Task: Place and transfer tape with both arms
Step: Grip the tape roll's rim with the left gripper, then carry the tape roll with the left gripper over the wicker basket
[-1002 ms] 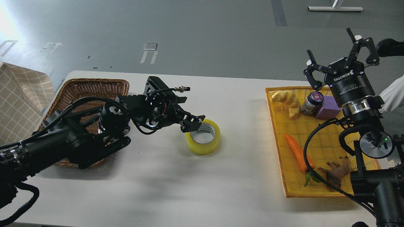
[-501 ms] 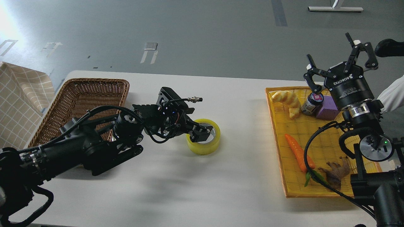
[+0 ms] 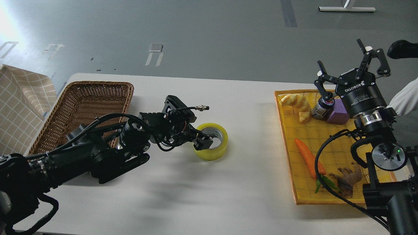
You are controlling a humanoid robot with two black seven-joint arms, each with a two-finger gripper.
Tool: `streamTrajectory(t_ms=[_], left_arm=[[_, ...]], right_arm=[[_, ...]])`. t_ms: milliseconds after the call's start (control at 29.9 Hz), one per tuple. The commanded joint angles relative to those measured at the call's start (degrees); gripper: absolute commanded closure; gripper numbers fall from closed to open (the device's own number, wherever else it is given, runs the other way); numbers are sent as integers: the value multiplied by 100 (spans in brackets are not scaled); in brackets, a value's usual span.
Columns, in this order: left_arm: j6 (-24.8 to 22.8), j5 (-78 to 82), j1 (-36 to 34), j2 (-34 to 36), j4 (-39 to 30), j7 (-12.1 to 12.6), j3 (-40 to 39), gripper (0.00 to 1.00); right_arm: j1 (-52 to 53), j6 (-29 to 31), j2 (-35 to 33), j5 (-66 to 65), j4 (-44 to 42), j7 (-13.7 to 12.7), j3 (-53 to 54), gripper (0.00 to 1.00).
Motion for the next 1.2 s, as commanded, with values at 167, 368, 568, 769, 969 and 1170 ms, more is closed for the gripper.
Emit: streamTrajectory(t_ms=[167,368,568,769,969,1170], left_arm=[[11,0,106,-44,198,171,0,23],[11,-9,185,-44,198,224,-8,51],[46,35,186,-44,172,-65,0,100],[46,44,-95,0,40,-365,-79,100],[46,-421,-605,280,-13,-514,-114,100],[55,-1002,-1080,922,48,-777,-79,100]], right_arm=[[-13,0,6,0,1,0,-1,1],[-13,0,6,0,1,0,-1,1],[-13,0,6,0,1,0,-1,1],[-13,0,23,0,1,0,-1,1],[-13,0,32,0,10,0,7,1],[-13,0,32,0,1,0,7,1]])
